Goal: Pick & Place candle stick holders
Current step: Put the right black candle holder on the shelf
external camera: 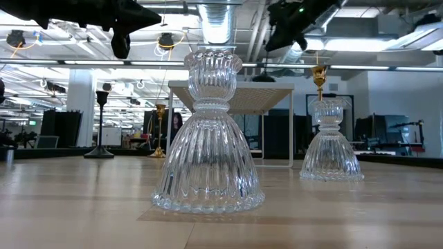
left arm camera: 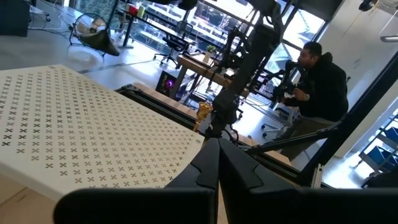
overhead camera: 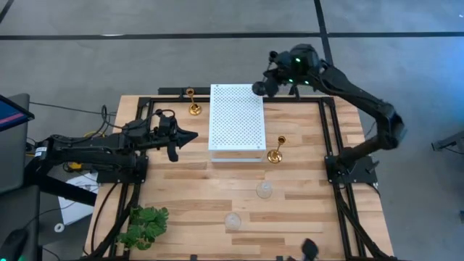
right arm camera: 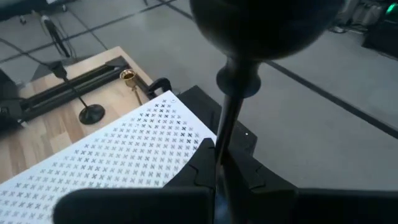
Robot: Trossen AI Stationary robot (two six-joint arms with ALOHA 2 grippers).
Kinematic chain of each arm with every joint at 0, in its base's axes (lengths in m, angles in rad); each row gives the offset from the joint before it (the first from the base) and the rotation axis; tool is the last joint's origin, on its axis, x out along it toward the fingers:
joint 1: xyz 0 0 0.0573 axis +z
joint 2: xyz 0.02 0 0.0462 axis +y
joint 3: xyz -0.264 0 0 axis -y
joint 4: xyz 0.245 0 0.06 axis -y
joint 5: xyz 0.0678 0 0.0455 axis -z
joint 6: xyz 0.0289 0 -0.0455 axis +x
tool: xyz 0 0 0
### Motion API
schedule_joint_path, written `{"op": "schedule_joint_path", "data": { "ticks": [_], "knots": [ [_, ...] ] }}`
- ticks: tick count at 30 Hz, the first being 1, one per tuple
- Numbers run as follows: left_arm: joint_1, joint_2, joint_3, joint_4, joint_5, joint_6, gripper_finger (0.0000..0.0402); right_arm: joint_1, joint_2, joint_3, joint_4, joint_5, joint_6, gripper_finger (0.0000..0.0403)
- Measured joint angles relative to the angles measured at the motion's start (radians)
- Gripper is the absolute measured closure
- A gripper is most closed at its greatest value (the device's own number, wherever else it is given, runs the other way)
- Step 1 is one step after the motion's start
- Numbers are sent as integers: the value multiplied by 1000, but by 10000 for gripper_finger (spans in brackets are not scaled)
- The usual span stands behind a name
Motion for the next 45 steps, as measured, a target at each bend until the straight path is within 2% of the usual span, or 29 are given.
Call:
{"op": "schedule_joint_path", "data": {
  "ticks": [13, 24, 32, 45],
  "knots": [
    [0, 2, 0, -6, -18, 11, 398, 72, 275, 251, 8, -40, 23, 403],
    [1, 2, 0, -6, -42, 10, 398, 119, 485, 520, -84, -94, -8, 403],
    [1, 2, 0, -5, -42, 10, 398, 115, 557, 552, -119, -96, -29, 403],
    [1, 2, 0, -4, -42, 11, 398, 97, 558, 553, -138, -60, -64, 403]
  ]
}}
